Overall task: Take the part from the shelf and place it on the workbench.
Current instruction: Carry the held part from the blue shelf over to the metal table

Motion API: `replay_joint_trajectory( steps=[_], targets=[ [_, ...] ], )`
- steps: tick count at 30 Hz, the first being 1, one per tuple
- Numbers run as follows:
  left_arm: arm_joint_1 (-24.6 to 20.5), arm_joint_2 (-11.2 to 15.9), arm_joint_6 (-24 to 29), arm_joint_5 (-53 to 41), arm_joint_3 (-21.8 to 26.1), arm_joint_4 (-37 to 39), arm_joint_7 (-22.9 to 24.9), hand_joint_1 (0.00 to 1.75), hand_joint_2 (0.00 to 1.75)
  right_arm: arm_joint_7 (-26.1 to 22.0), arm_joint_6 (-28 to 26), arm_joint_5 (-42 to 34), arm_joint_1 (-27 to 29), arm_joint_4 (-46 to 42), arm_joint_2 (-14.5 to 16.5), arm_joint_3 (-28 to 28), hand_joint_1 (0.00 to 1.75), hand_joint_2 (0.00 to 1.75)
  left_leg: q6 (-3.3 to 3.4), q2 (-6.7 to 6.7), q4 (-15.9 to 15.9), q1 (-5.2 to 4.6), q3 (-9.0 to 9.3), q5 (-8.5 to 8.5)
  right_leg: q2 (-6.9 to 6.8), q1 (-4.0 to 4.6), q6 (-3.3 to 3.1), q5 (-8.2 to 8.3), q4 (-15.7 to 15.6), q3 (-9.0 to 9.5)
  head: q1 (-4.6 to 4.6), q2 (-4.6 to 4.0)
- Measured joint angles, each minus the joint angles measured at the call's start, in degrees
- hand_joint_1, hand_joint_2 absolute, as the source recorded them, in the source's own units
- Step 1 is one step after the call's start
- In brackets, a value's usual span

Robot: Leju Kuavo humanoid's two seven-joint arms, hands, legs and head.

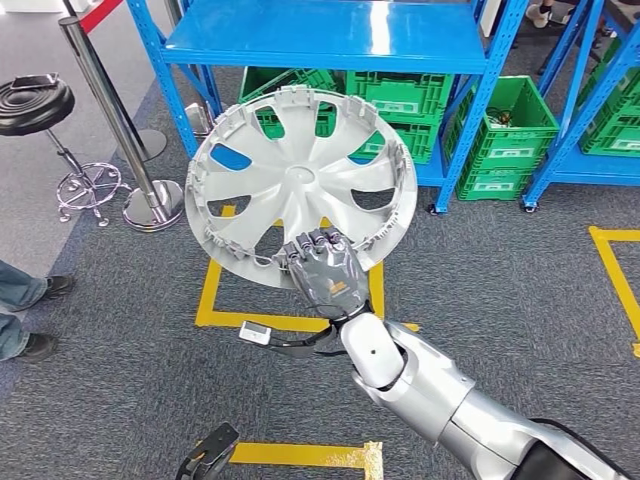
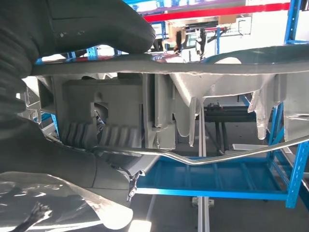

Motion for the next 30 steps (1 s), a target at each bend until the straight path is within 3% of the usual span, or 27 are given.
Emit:
replay_joint_trajectory(
  steps=[30],
  targets=[
    [0.0, 0.0, 0.0, 0.0, 0.0, 0.0, 0.0, 0.00, 0.00, -0.1, 0.0, 0.0, -0.1, 0.1, 0.1, 0.0, 1.75, 1.75, 0.01, 0.00, 0.0, 0.04, -0.02, 0.03, 0.00, 0.03, -0.02, 0.01, 0.0, -0.02, 0.01, 0.00]
  ],
)
